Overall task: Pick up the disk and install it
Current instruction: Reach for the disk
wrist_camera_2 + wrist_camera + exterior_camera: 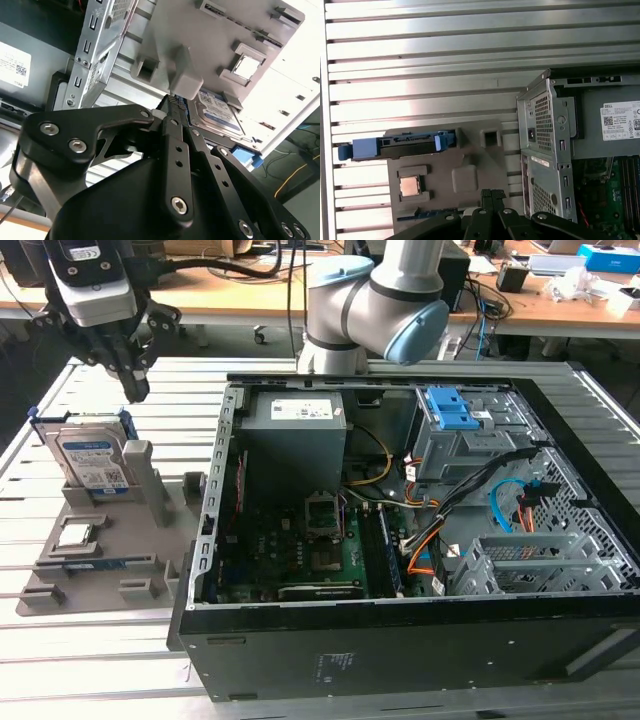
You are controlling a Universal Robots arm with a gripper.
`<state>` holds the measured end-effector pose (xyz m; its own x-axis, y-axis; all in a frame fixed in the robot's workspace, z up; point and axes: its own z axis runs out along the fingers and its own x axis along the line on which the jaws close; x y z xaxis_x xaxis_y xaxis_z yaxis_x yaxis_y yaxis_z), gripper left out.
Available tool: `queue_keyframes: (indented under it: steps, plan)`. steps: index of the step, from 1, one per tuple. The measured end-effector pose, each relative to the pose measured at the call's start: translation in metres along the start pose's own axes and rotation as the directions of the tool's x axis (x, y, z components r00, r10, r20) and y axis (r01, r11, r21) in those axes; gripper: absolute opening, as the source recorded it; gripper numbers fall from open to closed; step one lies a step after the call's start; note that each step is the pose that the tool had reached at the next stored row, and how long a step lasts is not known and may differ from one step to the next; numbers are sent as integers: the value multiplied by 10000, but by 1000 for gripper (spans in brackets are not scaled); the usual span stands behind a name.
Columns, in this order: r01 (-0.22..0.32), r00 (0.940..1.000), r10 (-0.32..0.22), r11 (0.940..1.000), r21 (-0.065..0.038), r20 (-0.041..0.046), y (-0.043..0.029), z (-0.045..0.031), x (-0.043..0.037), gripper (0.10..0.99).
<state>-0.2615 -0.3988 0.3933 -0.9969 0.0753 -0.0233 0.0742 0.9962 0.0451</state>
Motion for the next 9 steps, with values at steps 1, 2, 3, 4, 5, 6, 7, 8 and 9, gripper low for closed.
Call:
queue_keyframes:
  steps: [1,2,3,4,5,6,7,8,9]
  plan:
    - [1,10000,-1,10000,0,1,-2,0,25,106]
    - [0,10000,0,10000,1,0,-3,-1,43,106]
    - [1,10000,-1,10000,1,0,-5,-2,56,106]
    - [1,10000,-1,10000,0,1,-7,-2,83,106]
    - [0,10000,0,10000,1,0,-8,-3,110,106]
    - [0,10000,0,10000,0,0,-10,-4,131,106]
    - [0,10000,0,10000,0,0,-11,-4,146,106]
    - [0,10000,0,10000,0,0,-13,-5,174,106]
    - [0,10000,0,10000,1,1,-15,-5,204,106]
